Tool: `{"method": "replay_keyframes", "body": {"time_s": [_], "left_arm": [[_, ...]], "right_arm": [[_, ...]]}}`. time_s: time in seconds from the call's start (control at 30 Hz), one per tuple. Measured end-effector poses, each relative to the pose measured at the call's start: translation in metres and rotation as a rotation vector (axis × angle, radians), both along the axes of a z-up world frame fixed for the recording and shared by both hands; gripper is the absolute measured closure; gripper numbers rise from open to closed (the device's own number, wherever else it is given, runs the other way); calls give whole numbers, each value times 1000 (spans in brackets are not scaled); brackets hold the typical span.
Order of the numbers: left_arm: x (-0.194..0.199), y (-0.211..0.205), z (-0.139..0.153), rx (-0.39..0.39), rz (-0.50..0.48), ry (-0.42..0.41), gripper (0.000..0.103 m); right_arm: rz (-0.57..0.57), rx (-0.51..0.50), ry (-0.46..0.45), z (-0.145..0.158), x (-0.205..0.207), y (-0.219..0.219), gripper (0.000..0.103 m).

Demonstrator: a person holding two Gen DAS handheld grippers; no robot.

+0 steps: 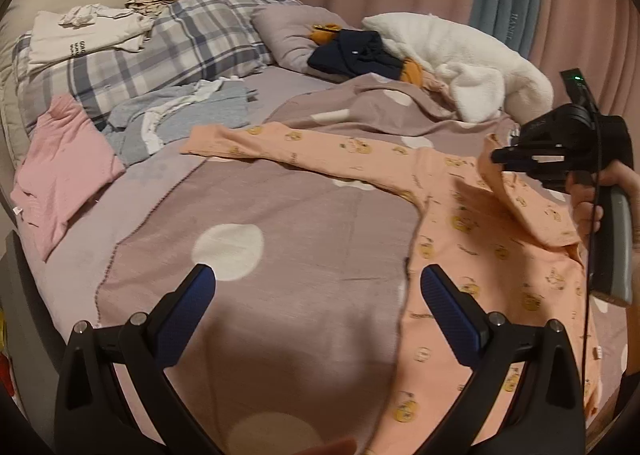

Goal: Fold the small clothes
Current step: 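Grasp the romper sleeve cuff with the right tool and lift it, then lay the sleeve across the romper body and open the right tool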

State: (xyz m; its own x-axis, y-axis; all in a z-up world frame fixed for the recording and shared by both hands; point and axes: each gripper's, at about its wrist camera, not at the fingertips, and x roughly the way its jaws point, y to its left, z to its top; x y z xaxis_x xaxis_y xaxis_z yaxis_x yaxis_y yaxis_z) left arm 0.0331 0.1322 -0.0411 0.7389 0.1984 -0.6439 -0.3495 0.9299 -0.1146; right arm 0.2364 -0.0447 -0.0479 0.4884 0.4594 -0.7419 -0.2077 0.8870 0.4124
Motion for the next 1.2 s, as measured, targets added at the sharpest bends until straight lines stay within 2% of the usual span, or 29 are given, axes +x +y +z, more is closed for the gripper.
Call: {"method": "replay_keyframes", "body": {"time_s": [0.17,0.23,0.3,0.33,0.37,0.5,0.53,0.57,0.7,0.83,0.87,1.0,1.07,1.2], "left_arm": [[1,15,-5,8,13,-24,0],[5,20,-10,-3,-4,-23,0],[9,25,-15,-5,-11,-12,0],[11,26,-16,-3,-14,-14,0],[13,29,-17,-3,-24,-18,0],[22,41,-21,8,-70,-3,0],[25,45,-21,8,-74,0,0],[31,53,-19,3,-62,4,0],[52,79,-14,-51,-105,16,0],[78,105,-10,-113,-143,42,0],[83,111,-10,-132,-141,38,0],[111,149,-17,-330,-109,28,1],[124,167,-21,-422,-63,11,2],[148,200,-34,-628,14,-20,16]], "right_arm": [[83,-43,25,-7,3,44,92],[129,-12,61,-9,4,54,89],[191,72,97,-7,-1,58,88],[201,91,95,-3,-4,59,85],[196,87,86,2,-9,57,77],[197,30,-29,31,-50,37,54],[175,-3,-58,37,-65,29,42],[147,-42,-89,41,-80,20,36],[76,-152,-202,40,-139,-23,35],[13,-239,-196,23,-169,-58,32],[-8,-272,-183,18,-174,-63,32],[-77,-436,-167,4,-194,-78,32],[-78,-467,-168,1,-200,-81,32],[-68,-516,-166,1,-205,-87,32]]}}
